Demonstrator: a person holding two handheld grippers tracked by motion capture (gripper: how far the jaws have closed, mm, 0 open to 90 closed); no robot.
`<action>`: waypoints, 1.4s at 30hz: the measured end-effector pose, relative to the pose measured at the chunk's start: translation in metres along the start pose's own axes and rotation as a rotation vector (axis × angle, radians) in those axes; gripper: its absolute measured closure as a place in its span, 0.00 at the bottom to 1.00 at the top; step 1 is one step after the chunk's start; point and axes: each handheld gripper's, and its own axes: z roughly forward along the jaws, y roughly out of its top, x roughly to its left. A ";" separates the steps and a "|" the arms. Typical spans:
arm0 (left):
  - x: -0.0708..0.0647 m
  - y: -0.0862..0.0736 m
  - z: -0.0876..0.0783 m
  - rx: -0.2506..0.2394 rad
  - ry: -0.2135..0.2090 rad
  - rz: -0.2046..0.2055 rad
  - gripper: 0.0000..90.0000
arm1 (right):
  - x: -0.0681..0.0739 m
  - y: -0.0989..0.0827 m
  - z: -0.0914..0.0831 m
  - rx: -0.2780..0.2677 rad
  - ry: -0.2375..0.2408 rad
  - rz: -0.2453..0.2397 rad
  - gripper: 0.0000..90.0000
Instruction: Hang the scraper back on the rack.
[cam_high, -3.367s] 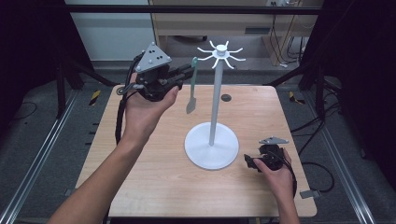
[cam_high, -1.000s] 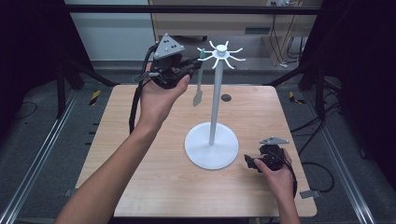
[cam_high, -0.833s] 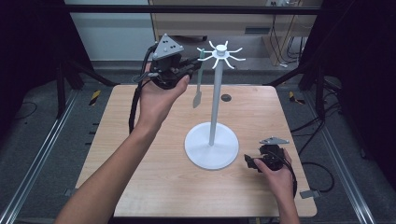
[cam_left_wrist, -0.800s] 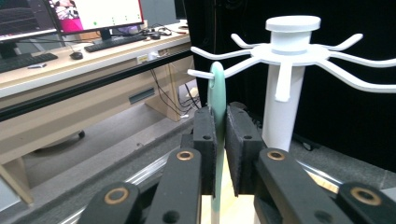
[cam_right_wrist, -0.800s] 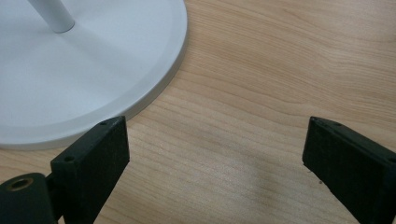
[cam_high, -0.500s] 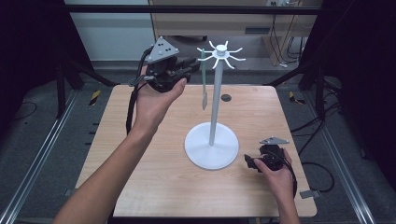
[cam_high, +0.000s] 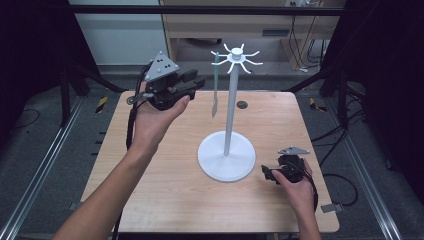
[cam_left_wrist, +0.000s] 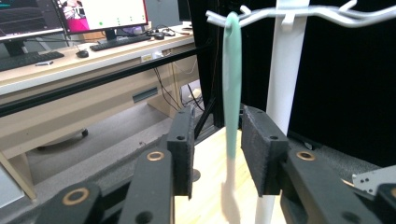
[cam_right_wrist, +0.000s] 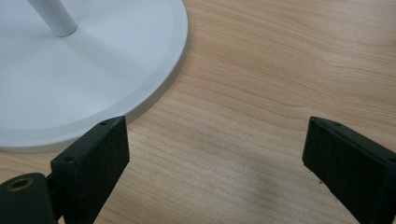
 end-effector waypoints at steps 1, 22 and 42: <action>0.000 -0.002 0.000 0.006 -0.007 -0.003 0.68 | 0.000 0.000 0.000 -0.002 0.001 0.003 0.09; -0.007 -0.044 -0.009 0.047 -0.004 0.042 0.18 | 0.001 0.001 -0.002 -0.007 -0.008 -0.003 0.09; -0.012 -0.106 -0.022 0.128 -0.034 0.043 0.10 | 0.002 0.001 -0.003 -0.002 -0.007 0.003 0.09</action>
